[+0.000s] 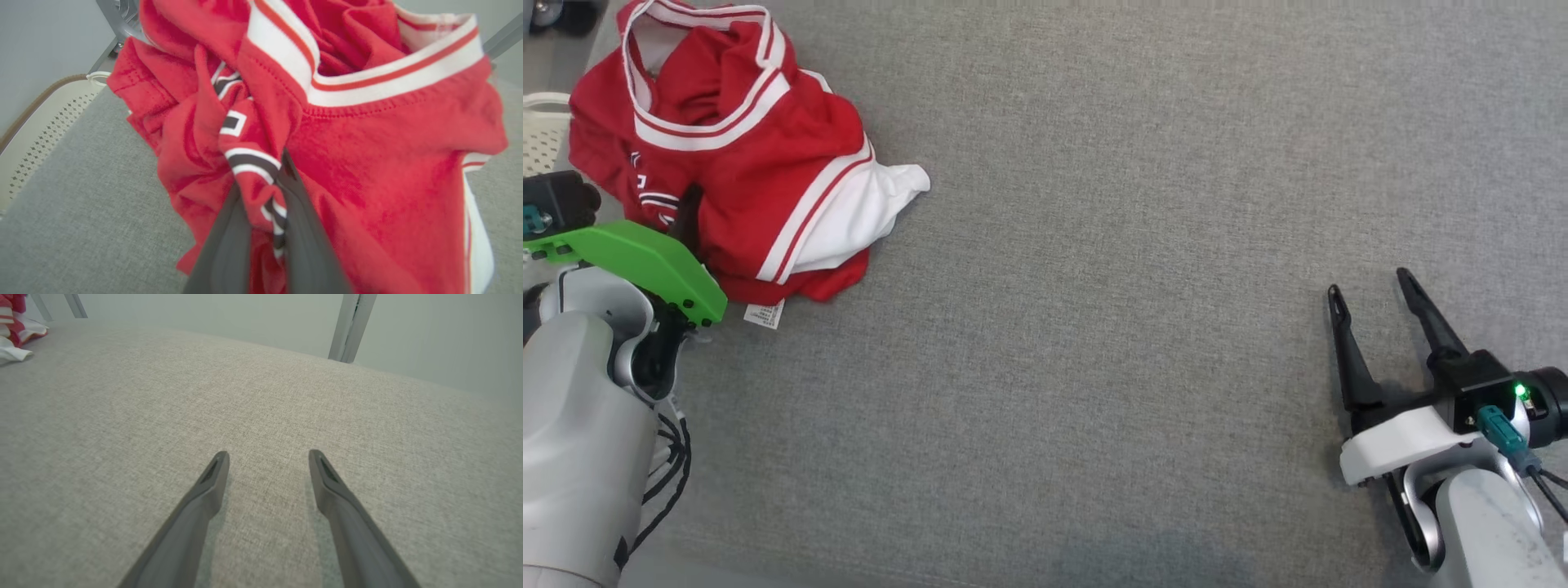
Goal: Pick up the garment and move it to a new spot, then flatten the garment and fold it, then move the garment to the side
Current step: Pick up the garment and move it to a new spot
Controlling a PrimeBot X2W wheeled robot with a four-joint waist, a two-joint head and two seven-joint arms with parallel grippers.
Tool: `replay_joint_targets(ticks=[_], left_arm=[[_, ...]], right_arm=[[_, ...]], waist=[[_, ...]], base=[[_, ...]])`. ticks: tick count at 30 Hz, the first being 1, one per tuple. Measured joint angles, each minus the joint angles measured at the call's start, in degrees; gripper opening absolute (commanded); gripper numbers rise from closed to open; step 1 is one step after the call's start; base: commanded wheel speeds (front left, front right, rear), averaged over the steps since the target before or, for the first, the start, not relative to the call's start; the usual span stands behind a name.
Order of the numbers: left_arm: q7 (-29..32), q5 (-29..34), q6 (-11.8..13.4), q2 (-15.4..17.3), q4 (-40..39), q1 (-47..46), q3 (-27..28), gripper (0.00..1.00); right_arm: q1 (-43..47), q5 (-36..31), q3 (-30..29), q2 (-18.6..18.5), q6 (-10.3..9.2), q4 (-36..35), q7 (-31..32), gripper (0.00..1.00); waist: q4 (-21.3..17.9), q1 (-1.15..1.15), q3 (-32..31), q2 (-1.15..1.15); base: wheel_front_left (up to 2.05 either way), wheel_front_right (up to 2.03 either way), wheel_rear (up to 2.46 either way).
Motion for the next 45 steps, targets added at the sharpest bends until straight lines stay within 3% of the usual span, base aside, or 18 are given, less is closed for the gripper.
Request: replay_joint_targets(ticks=[5, 12, 18, 24, 32, 41, 43, 45], left_arm=[[-3.89, 3.45, 1.40, 0.13, -1.11, -2.00, -1.55, 0.00], [-5.26, 7.08, 5.57, 2.81, -8.71, -4.15, -2.45, 0.00], [-3.65, 7.38, 8.50, 5.54, -17.24, -4.15, -2.00, 0.00], [0.20, 8.22, 10.29, 5.16, -27.92, -1.63, -4.78, 0.00], [4.97, 10.29, 11.49, -2.00, -38.93, 4.52, -14.57, 0.00], [2.37, 9.54, 9.91, -11.38, -32.18, 10.39, -21.65, 0.00], [1.75, 8.98, 9.53, -11.29, -28.31, 11.85, -21.63, 0.41], [1.41, 9.03, 9.00, -10.51, -24.72, 13.02, -22.34, 1.00]], right_arm=[[1.44, 1.01, 1.25, 0.87, 0.00, 1.43, 0.00, 1.00], [3.07, 2.47, 1.88, 1.85, 0.00, 1.94, 0.00, 1.00], [5.11, 3.25, 1.83, 2.93, 0.00, 2.01, 0.00, 1.00], [6.52, 3.69, 1.82, 3.47, 0.00, 2.02, 0.00, 1.00], [5.95, 4.27, 2.55, 4.26, 0.00, 1.24, 0.00, 1.00], [5.22, 5.68, 3.38, 4.60, 0.00, 0.58, 0.00, 1.00], [5.25, 6.35, 3.15, 4.60, 0.00, 0.52, 0.00, 1.00], [5.30, 6.88, 2.83, 4.64, 0.00, 0.37, 0.00, 1.00]], waist=[[0.80, -0.01, -3.39, 0.00], [1.10, -0.01, -8.58, 0.00], [-0.61, -0.01, -11.89, 0.00], [-3.91, -0.01, -13.65, 0.00], [-10.03, -0.01, -14.60, 0.00], [-18.62, -0.01, -13.80, 0.00], [-20.55, -0.01, -13.48, 0.00], [-22.40, -0.01, -13.15, 0.00]], base=[[0.00, 0.00, 0.00], [0.00, 0.00, 0.00], [0.00, 0.00, 0.00], [0.00, 0.00, 0.00], [0.00, 0.00, 0.00], [0.00, 0.00, 0.00], [0.00, 0.00, 0.00], [0.00, 0.00, 0.00]])
